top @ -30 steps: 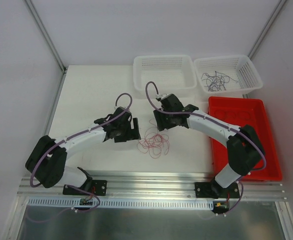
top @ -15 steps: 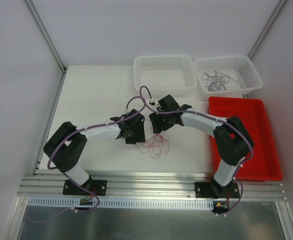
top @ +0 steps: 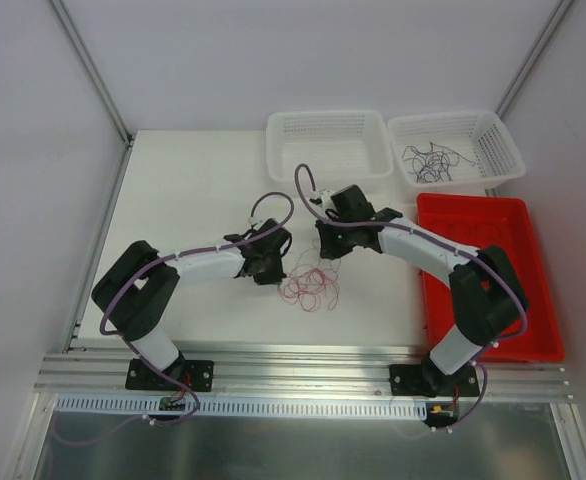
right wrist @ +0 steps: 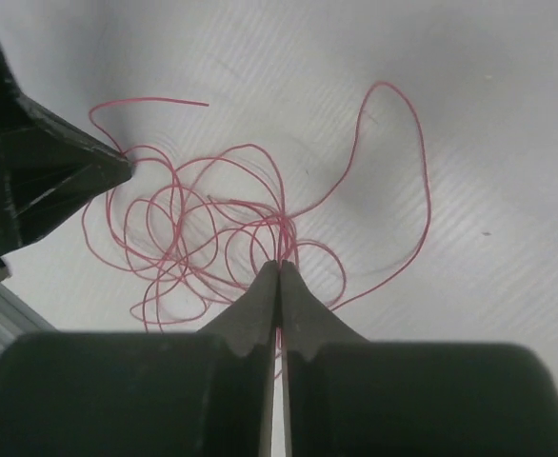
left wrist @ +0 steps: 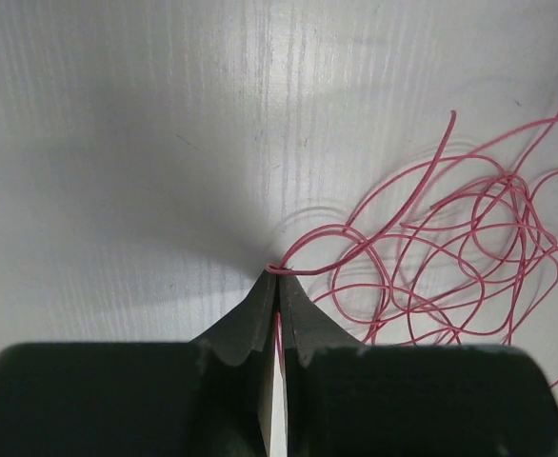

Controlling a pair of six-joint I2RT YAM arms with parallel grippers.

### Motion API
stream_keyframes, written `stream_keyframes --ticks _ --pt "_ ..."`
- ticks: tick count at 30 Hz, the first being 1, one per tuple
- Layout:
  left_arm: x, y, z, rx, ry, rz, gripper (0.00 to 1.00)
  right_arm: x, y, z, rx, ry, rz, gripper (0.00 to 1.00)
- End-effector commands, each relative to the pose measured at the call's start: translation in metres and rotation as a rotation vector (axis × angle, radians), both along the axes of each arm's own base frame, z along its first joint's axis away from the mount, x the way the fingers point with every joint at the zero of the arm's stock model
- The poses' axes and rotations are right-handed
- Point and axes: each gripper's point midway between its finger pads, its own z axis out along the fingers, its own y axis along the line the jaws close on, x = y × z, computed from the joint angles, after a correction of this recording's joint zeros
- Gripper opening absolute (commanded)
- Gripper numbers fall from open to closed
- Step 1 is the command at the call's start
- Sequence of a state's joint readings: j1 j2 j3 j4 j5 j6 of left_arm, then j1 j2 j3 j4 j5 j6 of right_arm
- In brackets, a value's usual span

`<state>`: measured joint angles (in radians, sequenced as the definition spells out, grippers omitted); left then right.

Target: Untangle the cables

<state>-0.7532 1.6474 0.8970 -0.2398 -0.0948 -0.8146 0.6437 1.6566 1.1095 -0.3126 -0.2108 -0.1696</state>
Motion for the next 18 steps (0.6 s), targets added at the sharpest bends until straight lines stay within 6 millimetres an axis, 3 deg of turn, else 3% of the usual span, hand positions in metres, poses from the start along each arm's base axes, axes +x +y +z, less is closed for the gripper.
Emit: stream_keyframes --ticks 1,5,6,8,16,18 --pt "0.004 0.017 0.001 0.074 -0.038 0.025 0.0 0.007 -0.019 0.052 0.049 -0.109 -0.033 0.01" --pt "0.007 0.03 0.006 0.096 -0.056 0.042 0.0 0.009 -0.044 0.088 0.068 -0.172 -0.087 0.01" --pt "0.008 0.033 0.009 0.095 -0.063 0.05 0.0 0.014 -0.053 0.106 0.081 -0.21 -0.116 0.01" --pt "0.01 0.048 0.009 0.116 -0.059 0.079 0.0 0.012 -0.067 0.122 0.074 -0.227 -0.15 0.01" --pt "0.007 0.118 0.014 0.16 -0.037 0.227 0.0 -0.001 -0.121 0.274 0.184 -0.542 -0.289 0.01" --pt "0.006 0.138 0.017 0.176 -0.043 0.281 0.0 -0.005 -0.132 0.3 0.205 -0.601 -0.318 0.01"
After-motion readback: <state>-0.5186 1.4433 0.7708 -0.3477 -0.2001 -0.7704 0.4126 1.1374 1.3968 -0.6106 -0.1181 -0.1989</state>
